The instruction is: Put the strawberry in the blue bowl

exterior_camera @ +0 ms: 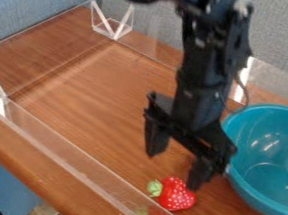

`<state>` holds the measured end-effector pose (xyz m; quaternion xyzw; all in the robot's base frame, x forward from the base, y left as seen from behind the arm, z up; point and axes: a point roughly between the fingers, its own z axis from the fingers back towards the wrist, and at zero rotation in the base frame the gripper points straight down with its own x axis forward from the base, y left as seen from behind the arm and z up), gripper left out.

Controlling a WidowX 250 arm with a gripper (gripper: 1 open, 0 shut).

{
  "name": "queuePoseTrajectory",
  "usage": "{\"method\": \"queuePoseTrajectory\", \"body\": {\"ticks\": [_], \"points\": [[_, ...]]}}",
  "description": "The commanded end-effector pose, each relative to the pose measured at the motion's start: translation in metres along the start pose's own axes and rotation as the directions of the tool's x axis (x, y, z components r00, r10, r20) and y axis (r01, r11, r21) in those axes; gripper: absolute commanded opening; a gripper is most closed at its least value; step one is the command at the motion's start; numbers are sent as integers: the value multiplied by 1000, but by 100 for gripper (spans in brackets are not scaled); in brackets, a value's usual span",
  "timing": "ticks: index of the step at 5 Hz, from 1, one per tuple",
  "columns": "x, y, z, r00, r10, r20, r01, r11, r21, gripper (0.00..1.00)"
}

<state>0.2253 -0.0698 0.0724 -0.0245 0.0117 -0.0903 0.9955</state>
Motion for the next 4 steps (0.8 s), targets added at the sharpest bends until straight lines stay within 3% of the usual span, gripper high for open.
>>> {"method": "queuePoseTrajectory", "body": {"ticks": [1,3,4], "points": [[-1,-8,-6,997,-39,65,39,999,-1,100],[-3,-12,-37,996,-63,61,63,998,-1,100],[-2,-11,-43,995,-68,66,68,998,1,0]]}}
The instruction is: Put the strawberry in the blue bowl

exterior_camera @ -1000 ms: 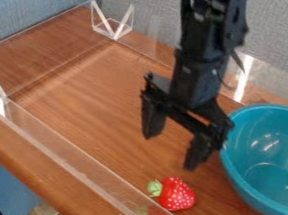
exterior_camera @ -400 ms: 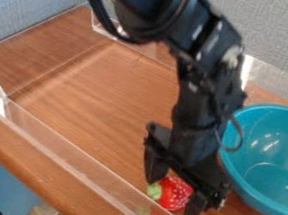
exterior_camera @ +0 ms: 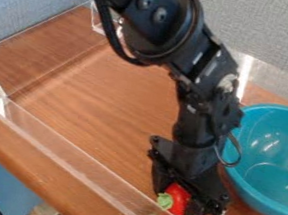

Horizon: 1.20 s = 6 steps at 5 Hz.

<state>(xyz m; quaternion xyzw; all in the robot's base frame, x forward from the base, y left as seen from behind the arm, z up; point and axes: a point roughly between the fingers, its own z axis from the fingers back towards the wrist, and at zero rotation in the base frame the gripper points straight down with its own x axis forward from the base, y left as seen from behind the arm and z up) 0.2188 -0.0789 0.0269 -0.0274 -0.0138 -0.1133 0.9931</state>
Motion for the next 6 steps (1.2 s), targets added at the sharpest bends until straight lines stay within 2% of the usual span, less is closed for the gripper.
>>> {"method": "queuePoseTrajectory", "body": {"ticks": [1,2,6], "points": [[1,-4,10,999,-28,36,28,1000,3,0],[-1,-4,17,998,-32,59,32,999,7,0],[-6,-8,16,992,-59,111,59,998,5,0]]}}
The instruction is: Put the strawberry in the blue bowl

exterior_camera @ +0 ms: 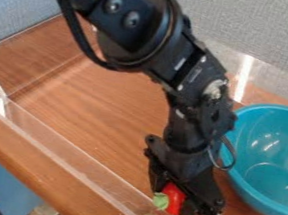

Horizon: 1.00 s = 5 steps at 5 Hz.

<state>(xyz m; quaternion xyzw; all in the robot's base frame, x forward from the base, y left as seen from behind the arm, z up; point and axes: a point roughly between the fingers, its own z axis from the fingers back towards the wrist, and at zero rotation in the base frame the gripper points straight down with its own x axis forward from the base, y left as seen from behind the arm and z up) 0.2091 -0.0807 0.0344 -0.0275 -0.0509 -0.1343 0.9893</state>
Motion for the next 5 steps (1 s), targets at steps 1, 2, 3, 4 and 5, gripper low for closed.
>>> {"method": "queuePoseTrajectory", "body": {"ticks": [1,2,3,4,5], "points": [[3,-4,6,999,-18,49,18,1000,-6,0],[1,-5,3,998,-19,58,20,1000,-10,0],[0,-4,4,998,-18,65,19,1000,-11,0],[0,-4,4,997,-17,70,18,1000,-12,0],[1,-3,13,997,-22,77,22,1000,-1,0]]}}
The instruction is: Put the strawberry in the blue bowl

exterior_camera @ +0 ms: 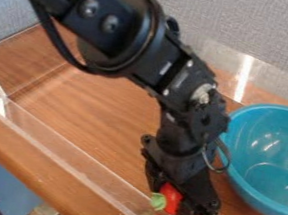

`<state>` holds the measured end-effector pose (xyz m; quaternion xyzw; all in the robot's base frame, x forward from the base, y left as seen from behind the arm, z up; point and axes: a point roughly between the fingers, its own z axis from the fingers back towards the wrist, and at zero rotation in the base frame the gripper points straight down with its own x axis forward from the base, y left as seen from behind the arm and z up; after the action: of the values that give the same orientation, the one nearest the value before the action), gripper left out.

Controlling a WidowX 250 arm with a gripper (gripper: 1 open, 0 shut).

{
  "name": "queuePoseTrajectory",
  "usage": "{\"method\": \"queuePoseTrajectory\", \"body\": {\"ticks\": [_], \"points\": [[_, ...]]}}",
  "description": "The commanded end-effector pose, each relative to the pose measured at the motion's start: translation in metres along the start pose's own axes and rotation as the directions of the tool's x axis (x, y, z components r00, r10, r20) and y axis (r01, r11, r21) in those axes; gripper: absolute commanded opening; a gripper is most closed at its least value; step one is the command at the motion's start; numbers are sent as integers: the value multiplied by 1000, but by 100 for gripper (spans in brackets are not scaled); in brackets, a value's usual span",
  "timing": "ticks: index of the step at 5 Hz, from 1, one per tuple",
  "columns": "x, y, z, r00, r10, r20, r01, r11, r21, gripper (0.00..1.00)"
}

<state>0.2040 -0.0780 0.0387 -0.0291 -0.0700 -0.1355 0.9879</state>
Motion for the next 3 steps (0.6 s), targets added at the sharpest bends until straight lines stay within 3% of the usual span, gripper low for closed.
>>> {"method": "queuePoseTrajectory", "body": {"ticks": [1,3], "points": [[9,-2,18,999,-19,49,19,1000,8,0],[20,2,44,996,-31,78,29,999,31,0]]}}
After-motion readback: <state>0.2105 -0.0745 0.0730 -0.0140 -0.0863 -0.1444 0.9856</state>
